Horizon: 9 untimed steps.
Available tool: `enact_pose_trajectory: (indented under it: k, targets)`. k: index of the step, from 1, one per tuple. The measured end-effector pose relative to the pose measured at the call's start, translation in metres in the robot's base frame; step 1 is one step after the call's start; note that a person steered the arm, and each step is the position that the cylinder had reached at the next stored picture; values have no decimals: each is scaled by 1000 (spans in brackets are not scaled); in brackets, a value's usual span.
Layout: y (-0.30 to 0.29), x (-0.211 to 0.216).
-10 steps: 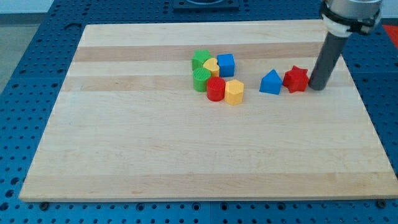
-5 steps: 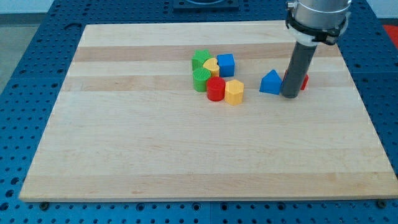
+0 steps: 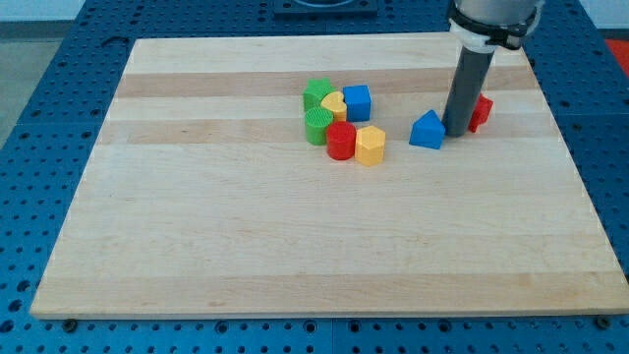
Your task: Push the red star towards up
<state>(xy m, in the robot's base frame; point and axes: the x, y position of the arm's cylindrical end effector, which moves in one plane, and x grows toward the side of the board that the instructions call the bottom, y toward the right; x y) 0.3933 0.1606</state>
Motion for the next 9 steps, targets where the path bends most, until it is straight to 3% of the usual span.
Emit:
enact_pose_trajectory:
  k: [6,9]
  targets:
    - [76,-28]
    - [23,-64]
